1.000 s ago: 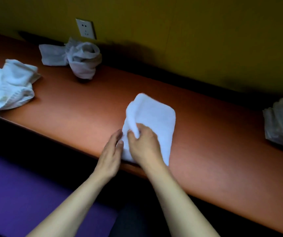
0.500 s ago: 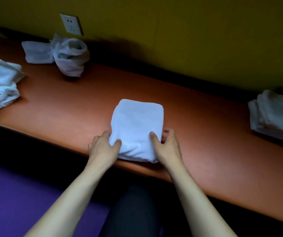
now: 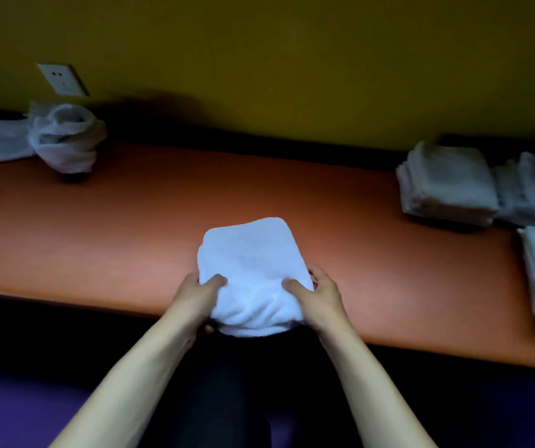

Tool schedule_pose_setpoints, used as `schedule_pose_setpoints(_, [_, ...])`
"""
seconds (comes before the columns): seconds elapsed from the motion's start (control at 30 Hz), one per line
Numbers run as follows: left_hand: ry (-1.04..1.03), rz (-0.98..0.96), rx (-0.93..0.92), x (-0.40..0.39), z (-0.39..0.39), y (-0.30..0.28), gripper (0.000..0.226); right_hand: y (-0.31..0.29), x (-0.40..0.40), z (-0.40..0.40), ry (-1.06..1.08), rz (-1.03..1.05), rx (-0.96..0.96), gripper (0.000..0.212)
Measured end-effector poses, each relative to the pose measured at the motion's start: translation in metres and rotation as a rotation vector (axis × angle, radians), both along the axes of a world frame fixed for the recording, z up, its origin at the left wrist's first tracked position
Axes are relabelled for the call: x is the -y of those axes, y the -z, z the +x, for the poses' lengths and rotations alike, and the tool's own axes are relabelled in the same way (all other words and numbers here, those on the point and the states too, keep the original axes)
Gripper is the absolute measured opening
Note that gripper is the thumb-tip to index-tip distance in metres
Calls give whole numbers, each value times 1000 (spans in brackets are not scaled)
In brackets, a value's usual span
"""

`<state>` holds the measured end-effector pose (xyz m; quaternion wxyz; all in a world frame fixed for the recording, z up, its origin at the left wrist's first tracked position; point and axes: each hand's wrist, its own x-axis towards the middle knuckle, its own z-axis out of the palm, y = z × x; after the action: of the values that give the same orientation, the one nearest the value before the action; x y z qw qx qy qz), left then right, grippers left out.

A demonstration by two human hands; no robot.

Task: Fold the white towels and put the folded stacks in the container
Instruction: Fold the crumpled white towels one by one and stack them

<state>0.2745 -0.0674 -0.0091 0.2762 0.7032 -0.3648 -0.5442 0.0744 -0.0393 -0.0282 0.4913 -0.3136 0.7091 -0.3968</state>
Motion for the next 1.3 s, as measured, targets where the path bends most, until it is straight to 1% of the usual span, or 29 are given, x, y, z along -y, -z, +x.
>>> schedule_pose_setpoints(0.03, [42, -27, 37, -4, -16, -3, 5, -1, -8, -13, 19, 2, -15, 29])
schedule_pose_setpoints(0.1, [119, -76, 81, -10, -45, -3, 10, -2, -23, -39, 58, 2, -42, 30])
schedule_pose_setpoints(0.13, [156, -79, 86, -13, -60, -2, 15, -3, -31, -54, 82, 7, -46, 31])
schedule_pose_setpoints(0.2, [216, -99, 108, -20, -90, 2, 38, -5, -46, -83, 122, 24, -76, 32])
schedule_pose_setpoints(0.23, [252, -118, 117, -25, -105, 3, 46, -6, -55, -99, 138, 26, -97, 33])
schedule_pose_setpoints(0.3, [326, -158, 112, -36, -139, 3, 48, -7, -73, -128, 176, 17, -122, 38])
schedule_pose_setpoints(0.37, [386, -182, 83, -48, -174, 0, 47, -10, -91, -157, 221, -3, -133, 41])
schedule_pose_setpoints(0.47, [448, -239, -1, -65, -226, -6, 52, -16, -115, -201, 308, -67, -161, 40])
schedule_pose_setpoints(0.57, [471, -343, -62, -78, -273, -13, 49, -28, -133, -242, 379, -148, -196, 42])
schedule_pose_setpoints(0.67, [502, -452, -118, -89, -322, -30, 53, -46, -148, -290, 413, -259, -224, 44])
schedule_pose_setpoints(0.73, [517, -540, -181, -87, -352, -42, 57, -61, -148, -322, 440, -339, -274, 42])
schedule_pose_setpoints(0.83, [586, -649, -274, -76, -400, -67, 56, -88, -144, -367, 500, -404, -381, 40])
schedule_pose_setpoints(0.87, [619, -669, -270, -70, -417, -74, 57, -95, -142, -382, 520, -422, -398, 39])
schedule_pose_setpoints(0.97, [697, -677, -218, -52, -469, -83, 63, -106, -139, -430, 590, -431, -484, 40])
schedule_pose_setpoints(1.07, [775, -687, -159, -41, -512, -86, 72, -108, -135, -473, 628, -338, -605, 51])
schedule_pose_setpoints(1.13, [903, -718, -15, -40, -530, -71, 81, -99, -132, -491, 565, -142, -776, 64])
schedule_pose_setpoints(1.17, [1006, -728, 105, -43, -535, -59, 81, -90, -132, -495, 502, -38, -885, 69])
schedule_pose_setpoints(1.2, [1107, -719, 228, -47, -537, -45, 74, -80, -131, -495, 442, 26, -964, 70])
schedule_pose_setpoints(1.23, [1179, -708, 326, -52, -538, -31, 66, -68, -131, -493, 398, 51, -989, 66])
schedule_pose_setpoints(1.27, [1211, -701, 378, -57, -536, -20, 61, -57, -131, -490, 371, 58, -969, 61])
schedule_pose_setpoints(1.3, [1219, -698, 392, -61, -534, -12, 59, -47, -132, -488, 361, 59, -941, 56])
